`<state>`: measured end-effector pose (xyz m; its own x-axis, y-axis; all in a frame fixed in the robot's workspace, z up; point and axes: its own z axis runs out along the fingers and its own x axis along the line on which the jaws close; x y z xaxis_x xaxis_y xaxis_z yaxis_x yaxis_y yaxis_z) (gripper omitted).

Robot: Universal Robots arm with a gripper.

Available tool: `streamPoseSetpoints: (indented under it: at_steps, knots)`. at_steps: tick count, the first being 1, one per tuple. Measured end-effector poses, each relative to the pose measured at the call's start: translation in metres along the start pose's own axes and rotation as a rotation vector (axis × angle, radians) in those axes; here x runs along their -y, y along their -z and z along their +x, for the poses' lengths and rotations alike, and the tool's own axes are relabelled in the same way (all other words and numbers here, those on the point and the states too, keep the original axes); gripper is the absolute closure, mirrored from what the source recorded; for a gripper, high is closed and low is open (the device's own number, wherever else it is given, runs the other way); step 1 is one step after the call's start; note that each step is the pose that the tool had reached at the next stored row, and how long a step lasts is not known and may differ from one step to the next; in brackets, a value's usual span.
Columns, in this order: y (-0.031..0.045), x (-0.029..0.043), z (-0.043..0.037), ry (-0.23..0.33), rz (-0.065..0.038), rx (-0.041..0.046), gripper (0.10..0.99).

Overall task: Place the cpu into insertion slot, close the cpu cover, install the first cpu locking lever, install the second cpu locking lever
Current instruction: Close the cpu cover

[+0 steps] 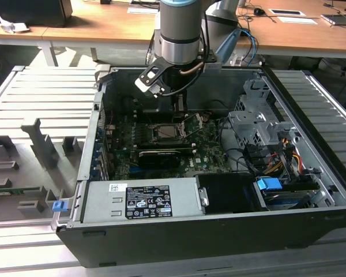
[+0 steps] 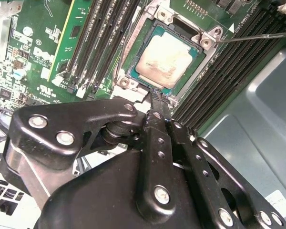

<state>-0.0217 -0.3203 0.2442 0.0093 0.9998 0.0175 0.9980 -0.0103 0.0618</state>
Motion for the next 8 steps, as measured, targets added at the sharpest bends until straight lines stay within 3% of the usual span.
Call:
streamPoseSetpoints:
  at_steps: [8]
  knots:
    - [0.0039,-0.0003,0.0002,0.000,0.000,-0.0001,0.980]
